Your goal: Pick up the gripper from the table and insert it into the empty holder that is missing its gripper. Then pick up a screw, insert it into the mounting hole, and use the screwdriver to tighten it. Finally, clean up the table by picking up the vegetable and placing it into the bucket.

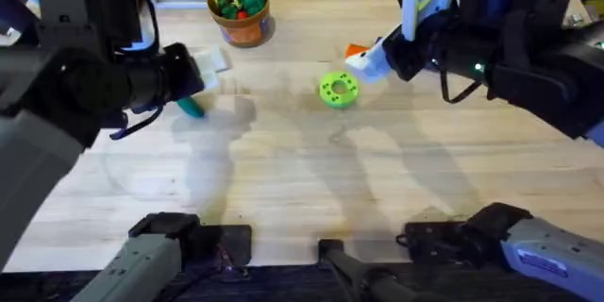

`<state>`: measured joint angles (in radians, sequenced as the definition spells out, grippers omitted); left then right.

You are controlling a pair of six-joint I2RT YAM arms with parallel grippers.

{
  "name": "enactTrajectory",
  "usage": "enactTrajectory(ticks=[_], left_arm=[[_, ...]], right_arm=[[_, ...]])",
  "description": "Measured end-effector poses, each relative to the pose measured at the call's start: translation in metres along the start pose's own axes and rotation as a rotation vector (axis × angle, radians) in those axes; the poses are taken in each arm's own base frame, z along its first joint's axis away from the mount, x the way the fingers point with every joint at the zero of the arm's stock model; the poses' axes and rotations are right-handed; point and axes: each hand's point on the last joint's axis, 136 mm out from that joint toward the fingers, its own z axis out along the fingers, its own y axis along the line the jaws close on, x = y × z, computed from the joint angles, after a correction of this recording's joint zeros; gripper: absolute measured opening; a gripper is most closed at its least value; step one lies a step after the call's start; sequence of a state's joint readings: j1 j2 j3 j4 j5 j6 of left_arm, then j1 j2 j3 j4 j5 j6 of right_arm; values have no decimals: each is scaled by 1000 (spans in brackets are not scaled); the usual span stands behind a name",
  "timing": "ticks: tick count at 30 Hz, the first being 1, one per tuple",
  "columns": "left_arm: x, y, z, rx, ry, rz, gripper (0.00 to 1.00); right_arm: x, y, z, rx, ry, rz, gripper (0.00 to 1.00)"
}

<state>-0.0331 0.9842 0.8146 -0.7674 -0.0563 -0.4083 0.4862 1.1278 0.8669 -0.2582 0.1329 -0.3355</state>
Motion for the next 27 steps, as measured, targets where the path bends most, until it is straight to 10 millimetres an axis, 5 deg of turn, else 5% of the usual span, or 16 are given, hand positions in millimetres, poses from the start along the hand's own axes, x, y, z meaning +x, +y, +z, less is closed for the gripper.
enactTrajectory(ticks=[10, 27], left_arm=[[-7, 52, 39, -180, 45, -325, 986], [23, 68, 103, -285, 214, -374, 878]], right_arm=[[9, 3, 0, -13, 37, -4, 993], [9, 3, 0, -13, 38, -4, 993]])
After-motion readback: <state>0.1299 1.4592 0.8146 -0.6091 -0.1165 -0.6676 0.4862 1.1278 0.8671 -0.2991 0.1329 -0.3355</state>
